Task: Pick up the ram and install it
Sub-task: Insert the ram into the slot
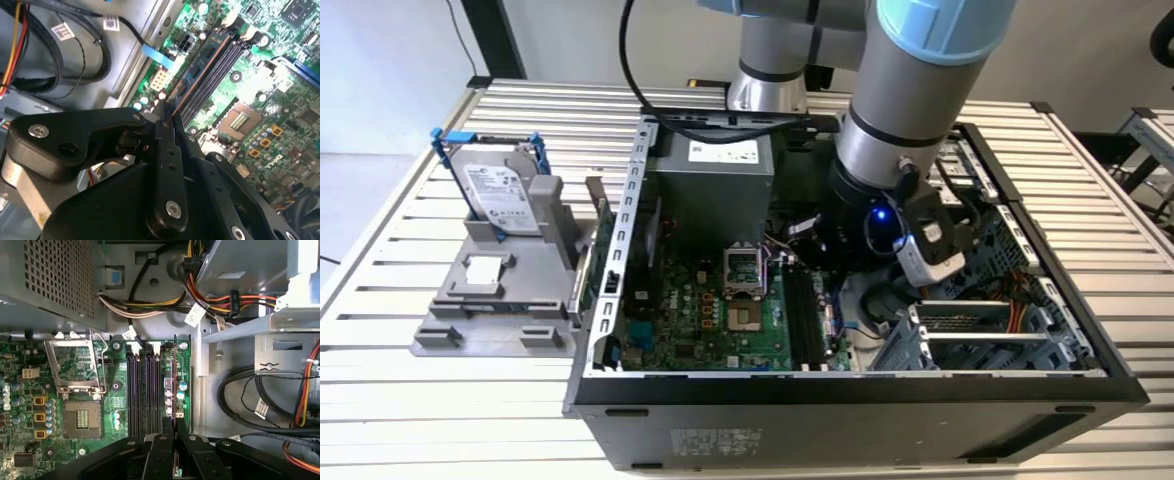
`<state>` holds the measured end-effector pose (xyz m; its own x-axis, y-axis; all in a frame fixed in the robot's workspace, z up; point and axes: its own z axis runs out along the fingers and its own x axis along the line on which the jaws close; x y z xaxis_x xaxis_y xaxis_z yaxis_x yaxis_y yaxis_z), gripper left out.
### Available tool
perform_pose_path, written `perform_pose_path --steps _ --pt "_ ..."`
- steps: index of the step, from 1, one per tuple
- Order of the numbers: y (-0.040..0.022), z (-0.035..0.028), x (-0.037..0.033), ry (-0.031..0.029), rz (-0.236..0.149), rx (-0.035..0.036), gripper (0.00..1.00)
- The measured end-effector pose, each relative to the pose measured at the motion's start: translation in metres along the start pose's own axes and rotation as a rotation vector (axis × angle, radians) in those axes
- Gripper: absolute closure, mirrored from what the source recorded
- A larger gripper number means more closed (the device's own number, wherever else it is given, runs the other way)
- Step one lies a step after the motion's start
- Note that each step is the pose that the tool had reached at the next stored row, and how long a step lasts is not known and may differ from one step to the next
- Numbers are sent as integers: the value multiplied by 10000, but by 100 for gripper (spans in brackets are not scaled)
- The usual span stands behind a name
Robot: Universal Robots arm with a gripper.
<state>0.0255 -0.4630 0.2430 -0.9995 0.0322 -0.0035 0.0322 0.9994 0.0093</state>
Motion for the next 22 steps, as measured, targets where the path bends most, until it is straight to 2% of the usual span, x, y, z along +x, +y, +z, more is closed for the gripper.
perform_pose_path --steps 4,15,19,22 --pt "-3 61 35 0 0 25 100" --pt "-27 207 56 14 -2 80 100" --pt "-40 223 62 17 -27 77 100" --pt "-43 225 75 19 -181 78 100"
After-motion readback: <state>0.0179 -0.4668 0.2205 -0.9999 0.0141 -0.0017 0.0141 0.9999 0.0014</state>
